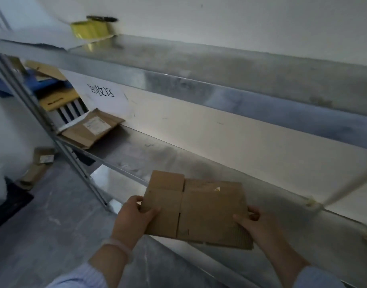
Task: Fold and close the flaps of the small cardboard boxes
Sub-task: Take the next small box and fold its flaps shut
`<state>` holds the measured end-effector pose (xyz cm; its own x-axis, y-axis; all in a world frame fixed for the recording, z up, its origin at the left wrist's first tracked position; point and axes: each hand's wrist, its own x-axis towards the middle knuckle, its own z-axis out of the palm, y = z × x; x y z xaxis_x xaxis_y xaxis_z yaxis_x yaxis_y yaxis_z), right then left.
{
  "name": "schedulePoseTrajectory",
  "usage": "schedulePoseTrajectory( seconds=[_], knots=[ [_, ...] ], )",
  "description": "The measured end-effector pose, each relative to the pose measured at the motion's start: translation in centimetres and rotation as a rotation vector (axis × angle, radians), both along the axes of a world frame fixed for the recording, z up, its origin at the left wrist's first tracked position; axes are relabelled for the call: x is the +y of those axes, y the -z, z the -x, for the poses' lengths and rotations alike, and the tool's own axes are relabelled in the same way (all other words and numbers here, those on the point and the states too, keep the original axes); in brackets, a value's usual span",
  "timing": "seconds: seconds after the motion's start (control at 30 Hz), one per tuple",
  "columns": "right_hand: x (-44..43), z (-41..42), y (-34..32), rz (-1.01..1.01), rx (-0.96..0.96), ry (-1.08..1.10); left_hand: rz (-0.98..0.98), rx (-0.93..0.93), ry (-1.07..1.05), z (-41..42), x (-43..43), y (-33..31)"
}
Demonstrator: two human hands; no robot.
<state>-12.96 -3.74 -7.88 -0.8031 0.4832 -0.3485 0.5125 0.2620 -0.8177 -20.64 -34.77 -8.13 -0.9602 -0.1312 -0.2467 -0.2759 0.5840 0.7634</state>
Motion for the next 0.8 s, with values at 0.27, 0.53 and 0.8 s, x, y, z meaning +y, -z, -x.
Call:
schedulePoseTrajectory(
  seconds=[0.27, 0.53, 0.8],
  knots=[
    [-16.0, 11.1, 0.5, 0.066, -0.003, -0.085, 0.185, 0.091, -0.032, 8.9, -16.8, -2.9],
    [-27.1, 21.0, -1.7, 0.069, 0.073, -0.129, 0.285, 0.14, -0.047, 19.2, -27.4, -4.2],
    [-32.8, 32.9, -2.1, 0.008, 0.072, -0.208, 0.479, 0.14, -0.001, 33.0, -32.5, -5.2]
  ],
)
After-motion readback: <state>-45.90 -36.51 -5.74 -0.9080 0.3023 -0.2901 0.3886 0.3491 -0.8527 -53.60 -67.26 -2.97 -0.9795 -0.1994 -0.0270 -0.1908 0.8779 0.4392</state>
